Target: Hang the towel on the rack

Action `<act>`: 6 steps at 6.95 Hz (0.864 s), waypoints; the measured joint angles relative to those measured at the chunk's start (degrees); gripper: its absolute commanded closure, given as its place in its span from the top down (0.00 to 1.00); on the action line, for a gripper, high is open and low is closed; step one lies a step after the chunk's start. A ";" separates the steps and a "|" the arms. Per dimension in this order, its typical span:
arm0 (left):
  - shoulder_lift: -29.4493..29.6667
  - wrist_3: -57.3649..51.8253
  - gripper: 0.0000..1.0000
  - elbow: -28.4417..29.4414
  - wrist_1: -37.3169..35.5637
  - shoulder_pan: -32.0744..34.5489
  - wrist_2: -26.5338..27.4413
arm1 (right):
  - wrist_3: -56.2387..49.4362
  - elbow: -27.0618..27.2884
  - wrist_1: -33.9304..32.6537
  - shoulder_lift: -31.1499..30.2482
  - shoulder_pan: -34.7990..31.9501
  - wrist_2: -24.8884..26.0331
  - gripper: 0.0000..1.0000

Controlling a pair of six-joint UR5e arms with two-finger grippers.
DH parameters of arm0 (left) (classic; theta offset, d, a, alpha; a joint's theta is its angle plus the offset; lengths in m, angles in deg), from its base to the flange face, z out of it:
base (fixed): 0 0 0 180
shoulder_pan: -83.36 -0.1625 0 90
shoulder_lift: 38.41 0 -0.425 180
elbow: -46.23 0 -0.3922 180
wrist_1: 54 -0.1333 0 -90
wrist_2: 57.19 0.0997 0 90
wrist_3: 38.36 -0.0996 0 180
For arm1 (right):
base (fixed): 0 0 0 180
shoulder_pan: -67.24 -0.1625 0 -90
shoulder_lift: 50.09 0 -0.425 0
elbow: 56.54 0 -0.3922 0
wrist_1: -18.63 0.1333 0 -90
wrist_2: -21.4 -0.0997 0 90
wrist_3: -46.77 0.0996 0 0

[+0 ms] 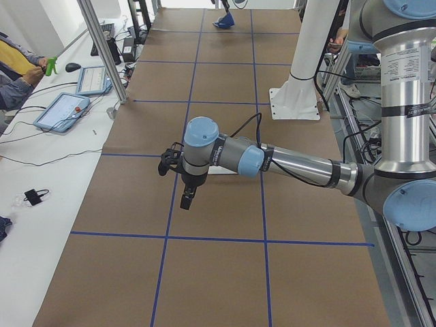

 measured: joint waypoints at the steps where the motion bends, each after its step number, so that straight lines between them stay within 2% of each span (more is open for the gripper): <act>1: 1.27 3.21 0.98 0.23 0.00 -0.11 -1.67 | 1.17 3.77 -14.19 8.44 -0.85 -0.21 0.00; 2: 3.63 7.96 0.98 0.48 -0.02 -0.30 -4.30 | 3.51 5.14 -23.79 16.28 -1.12 -0.92 0.00; 3: 7.18 15.02 0.98 0.62 -0.08 -1.19 -6.61 | 7.16 5.68 -29.44 22.71 -0.96 -2.87 0.00; 4: 11.06 22.68 0.98 0.73 -0.18 -3.30 -7.74 | 10.37 5.90 -31.57 26.93 -0.45 -5.16 0.00; 6: 20.61 40.66 0.98 1.58 -0.55 -10.09 -8.17 | 17.77 8.47 -31.17 32.62 3.11 -7.94 0.00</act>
